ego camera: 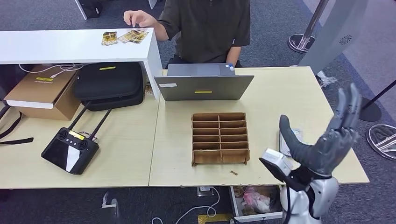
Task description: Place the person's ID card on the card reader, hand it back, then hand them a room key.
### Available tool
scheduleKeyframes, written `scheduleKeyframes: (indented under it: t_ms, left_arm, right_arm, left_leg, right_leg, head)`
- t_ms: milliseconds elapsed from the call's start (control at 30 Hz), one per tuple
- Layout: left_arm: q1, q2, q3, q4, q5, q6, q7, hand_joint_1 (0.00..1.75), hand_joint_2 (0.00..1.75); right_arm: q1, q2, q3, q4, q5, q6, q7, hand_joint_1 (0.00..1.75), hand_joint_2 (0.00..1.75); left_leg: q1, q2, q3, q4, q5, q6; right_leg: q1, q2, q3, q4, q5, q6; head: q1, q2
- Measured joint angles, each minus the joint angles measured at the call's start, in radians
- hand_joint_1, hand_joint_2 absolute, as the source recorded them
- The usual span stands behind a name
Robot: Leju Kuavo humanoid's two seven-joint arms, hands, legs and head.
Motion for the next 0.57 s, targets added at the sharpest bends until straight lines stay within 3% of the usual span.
scheduleKeyframes:
  t_ms: [100, 233, 567]
  left_arm:
    - [0.024, -0.01, 0.03, -0.029, -0.007, 0.017, 0.0, 0.0, 0.0]
    - [0.038, -0.017, 0.052, -0.062, -0.017, 0.029, 0.0, 0.0, 0.0]
    - [0.049, -0.031, 0.071, -0.085, -0.024, 0.035, 0.0, 0.0, 0.0]
  right_arm:
    - [0.09, 0.019, -0.066, -0.097, -0.117, 0.0, -0.062, 0.0, 1.75]
    - [0.16, 0.031, -0.109, -0.159, -0.17, 0.002, -0.089, 0.0, 1.75]
    - [0.207, 0.043, -0.134, -0.203, -0.225, 0.003, -0.14, 0.0, 1.75]
  left_leg:
    - [0.0, 0.001, 0.0, 0.0, -0.001, 0.0]
    - [0.0, 0.001, 0.001, 0.0, -0.001, 0.0]
    - [0.0, 0.001, 0.002, 0.0, -0.001, 0.0]
  right_leg:
    - [0.0, 0.0, 0.0, 0.0, 0.0, 0.0]
    - [0.0, 0.001, 0.001, 0.0, 0.0, 0.0]
    - [0.0, 0.001, 0.002, 0.0, 0.0, 0.0]
  head:
    - [0.0, 0.0]
    - [0.0, 0.0]
    - [0.0, 0.0]
